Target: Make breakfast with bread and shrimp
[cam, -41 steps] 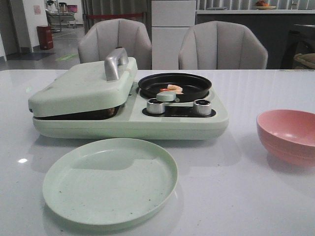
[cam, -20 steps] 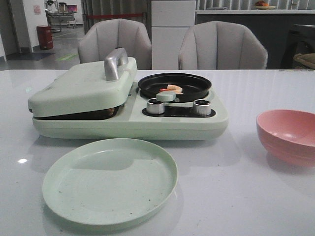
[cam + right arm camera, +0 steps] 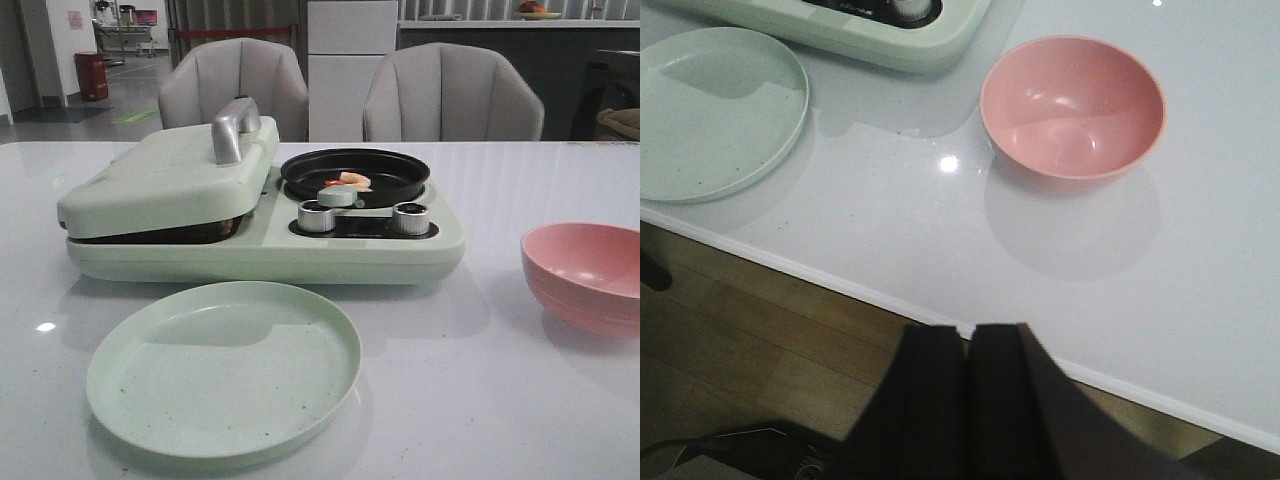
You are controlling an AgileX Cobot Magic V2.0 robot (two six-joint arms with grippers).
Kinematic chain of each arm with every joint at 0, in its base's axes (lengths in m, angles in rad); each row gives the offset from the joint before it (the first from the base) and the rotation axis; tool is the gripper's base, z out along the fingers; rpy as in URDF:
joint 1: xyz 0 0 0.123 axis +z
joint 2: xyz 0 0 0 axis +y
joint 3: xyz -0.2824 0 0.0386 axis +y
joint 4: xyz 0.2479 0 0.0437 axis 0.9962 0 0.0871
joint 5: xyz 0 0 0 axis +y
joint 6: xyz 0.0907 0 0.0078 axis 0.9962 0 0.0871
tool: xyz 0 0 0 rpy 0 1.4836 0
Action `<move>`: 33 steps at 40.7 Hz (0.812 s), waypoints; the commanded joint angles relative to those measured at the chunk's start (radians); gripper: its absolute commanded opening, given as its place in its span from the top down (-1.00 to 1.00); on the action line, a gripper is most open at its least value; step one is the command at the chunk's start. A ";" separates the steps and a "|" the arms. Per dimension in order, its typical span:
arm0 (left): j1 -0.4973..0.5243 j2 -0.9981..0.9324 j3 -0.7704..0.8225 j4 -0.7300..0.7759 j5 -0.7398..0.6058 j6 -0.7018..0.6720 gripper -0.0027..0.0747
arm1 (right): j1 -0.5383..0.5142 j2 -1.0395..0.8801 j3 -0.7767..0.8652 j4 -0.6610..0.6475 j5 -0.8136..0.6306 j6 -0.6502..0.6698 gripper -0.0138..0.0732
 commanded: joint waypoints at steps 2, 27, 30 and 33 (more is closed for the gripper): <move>0.018 -0.020 0.030 0.000 -0.142 -0.001 0.67 | 0.000 0.009 -0.026 0.000 -0.065 0.002 0.60; 0.017 -0.020 0.030 0.000 -0.120 0.013 0.67 | 0.000 0.009 -0.026 0.000 -0.065 0.002 0.60; 0.017 -0.020 0.030 0.000 -0.115 0.029 0.67 | 0.000 0.009 -0.026 0.000 -0.065 0.002 0.60; 0.006 -0.020 0.030 0.000 -0.115 0.033 0.67 | 0.000 0.009 -0.026 0.000 -0.065 0.002 0.60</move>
